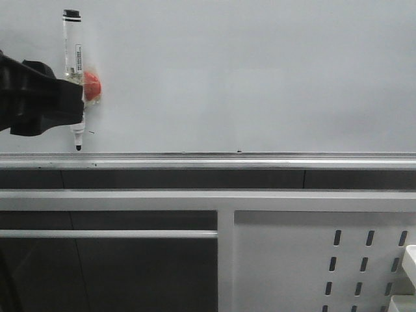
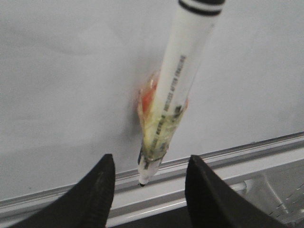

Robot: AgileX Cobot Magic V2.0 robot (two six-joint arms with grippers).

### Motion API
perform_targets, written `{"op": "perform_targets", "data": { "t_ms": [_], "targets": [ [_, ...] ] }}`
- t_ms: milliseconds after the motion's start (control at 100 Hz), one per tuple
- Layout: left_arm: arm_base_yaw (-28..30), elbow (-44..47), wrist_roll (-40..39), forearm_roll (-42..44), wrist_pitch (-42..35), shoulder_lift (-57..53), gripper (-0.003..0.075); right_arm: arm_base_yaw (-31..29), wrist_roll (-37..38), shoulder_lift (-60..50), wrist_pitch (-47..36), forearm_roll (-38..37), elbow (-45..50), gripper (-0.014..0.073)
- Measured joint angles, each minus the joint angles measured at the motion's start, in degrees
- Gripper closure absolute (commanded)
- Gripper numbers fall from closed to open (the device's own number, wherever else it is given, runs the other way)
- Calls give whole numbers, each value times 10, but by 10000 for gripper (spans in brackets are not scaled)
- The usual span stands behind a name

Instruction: Write number 1 on whiteboard

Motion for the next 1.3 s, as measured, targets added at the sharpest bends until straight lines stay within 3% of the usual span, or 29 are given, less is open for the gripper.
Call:
{"op": "perform_targets", "data": {
  "t_ms": [1040, 1140, 1300],
  "targets": [
    [5, -41, -30, 0, -41, 82, 410, 0, 0, 1, 0, 0, 0, 188],
    [5, -41, -30, -2, -40, 88, 473, 0, 0, 1, 0, 0, 0, 188],
    [5, -41, -30, 4, -39, 89, 669, 0, 0, 1, 0, 0, 0, 188]
  ]
}}
